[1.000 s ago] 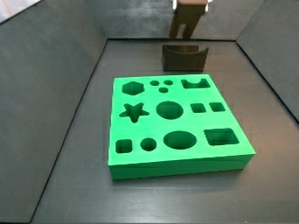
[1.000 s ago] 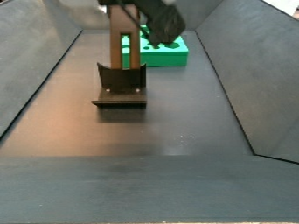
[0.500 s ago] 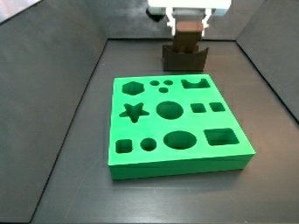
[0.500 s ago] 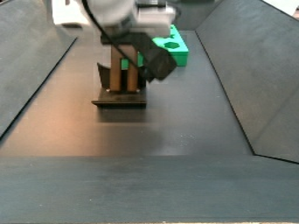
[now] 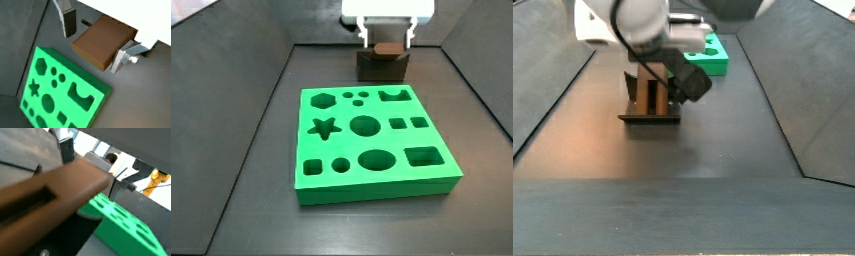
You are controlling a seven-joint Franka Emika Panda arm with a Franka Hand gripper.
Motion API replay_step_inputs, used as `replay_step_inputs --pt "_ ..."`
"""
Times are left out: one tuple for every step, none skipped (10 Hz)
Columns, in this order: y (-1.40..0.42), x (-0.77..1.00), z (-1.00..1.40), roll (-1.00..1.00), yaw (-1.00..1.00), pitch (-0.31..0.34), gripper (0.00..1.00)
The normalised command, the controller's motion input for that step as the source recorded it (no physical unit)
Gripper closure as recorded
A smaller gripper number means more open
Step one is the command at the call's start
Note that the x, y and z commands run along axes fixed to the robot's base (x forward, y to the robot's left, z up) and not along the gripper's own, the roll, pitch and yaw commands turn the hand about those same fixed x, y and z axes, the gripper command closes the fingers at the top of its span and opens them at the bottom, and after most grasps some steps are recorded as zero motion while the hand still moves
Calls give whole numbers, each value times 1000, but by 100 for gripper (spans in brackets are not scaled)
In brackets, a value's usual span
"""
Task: Pick up the square-circle object. Move up. Rotate the square-circle object. Place the square-circle object on the fixture. Regrasp the square-circle object. Move to above the board. Insert the square-circle object.
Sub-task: Regrasp the square-circle object.
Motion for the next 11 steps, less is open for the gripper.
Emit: replay_step_inputs --pt "2 -25 1000 54 38 1 0" --pt "3 -33 1000 56 39 20 0" --pt "7 -34 1000 53 33 43 0" --pt "8 -33 980 50 30 60 0" --pt "11 -27 674 43 9 84 0" --pt "11 -23 488 43 -2 95 0" --pt "11 -21 300 38 -17 94 0" --pt "0 -1000 0 -62 -12 22 0" --pt "2 -1000 -20 -75 -26 -14 0" --pt "4 -1000 3 -59 -41 -37 0" --pt "1 -1000 12 -26 -40 -60 0"
